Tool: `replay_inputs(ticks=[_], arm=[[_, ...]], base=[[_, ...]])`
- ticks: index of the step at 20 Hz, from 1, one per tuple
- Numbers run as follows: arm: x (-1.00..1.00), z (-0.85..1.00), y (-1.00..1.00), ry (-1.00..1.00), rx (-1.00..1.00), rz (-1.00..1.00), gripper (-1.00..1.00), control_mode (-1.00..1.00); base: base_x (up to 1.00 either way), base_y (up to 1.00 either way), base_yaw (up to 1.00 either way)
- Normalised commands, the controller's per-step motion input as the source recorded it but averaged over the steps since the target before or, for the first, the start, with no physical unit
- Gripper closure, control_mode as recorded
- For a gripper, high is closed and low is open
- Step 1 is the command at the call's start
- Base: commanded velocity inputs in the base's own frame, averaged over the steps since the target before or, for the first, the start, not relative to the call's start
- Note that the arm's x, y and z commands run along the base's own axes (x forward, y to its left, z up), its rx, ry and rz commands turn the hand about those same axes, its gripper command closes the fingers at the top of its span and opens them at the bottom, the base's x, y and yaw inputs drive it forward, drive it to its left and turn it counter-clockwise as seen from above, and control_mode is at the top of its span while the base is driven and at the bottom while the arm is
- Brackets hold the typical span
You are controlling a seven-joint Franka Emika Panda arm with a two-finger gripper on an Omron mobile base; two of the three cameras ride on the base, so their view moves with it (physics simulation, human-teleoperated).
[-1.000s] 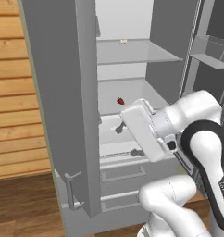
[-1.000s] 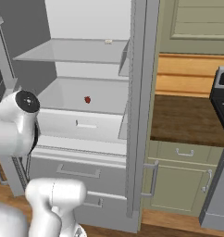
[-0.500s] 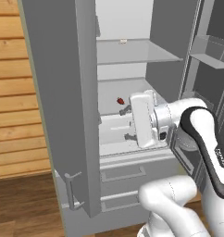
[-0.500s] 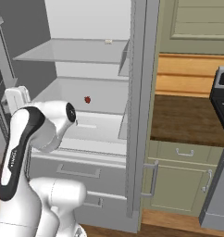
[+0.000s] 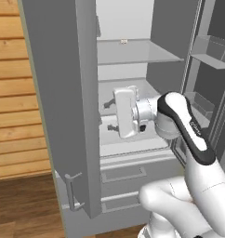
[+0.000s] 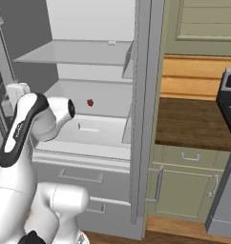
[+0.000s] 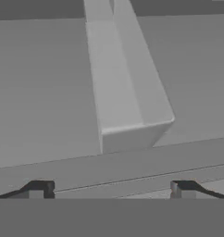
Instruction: Take the strawberry from the fridge and place it on top of the pancake, located on the dining counter.
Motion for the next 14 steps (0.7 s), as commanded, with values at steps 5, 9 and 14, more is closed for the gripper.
replay_inputs(ticks=[5,9,14], arm=[[0.32,-0.06,0.52,-0.02,0.03,0.02,-1.00,-1.00],[0.19,-0.03,0.69,0.00,0.00,0.00,-1.00,-1.00],[0.01,-0.03,0.73,0.03,0.00,0.00,-1.00,-1.00]], base=[[0.00,0.00,0.00],[0.00,0.00,0.00],[0.00,0.00,0.00]])
